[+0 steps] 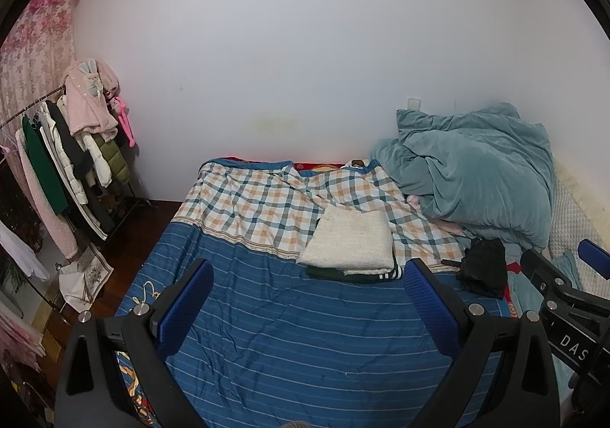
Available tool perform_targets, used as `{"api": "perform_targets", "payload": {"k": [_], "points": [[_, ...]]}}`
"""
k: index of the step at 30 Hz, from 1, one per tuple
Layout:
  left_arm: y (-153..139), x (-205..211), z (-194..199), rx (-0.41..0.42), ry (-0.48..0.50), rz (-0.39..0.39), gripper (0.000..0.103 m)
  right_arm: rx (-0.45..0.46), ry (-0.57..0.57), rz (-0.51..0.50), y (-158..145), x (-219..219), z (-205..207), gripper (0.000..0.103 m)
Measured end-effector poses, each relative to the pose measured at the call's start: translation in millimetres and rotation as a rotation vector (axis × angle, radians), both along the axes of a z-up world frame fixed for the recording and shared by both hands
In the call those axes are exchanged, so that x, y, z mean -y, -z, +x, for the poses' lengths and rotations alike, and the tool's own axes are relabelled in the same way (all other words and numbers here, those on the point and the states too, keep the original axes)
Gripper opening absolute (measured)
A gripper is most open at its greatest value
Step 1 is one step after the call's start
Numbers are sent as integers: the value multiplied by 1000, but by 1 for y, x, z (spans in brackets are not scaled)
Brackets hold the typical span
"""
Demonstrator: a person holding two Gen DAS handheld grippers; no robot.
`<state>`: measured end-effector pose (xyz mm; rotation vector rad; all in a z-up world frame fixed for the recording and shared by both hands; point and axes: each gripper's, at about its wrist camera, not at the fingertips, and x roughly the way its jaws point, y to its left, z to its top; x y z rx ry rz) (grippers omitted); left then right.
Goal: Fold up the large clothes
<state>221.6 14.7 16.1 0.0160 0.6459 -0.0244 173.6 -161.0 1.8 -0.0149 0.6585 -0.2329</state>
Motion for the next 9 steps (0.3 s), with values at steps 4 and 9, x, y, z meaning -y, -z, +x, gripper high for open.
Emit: {"api": "perform_targets", "payload": {"k": [4,9], "points": [[0,0,0,0,0,1,102,0,0,0,0,0,-1,93],[-1,-1,0,1,-5,0,102,1,1,2,1,0,-2,93]]}}
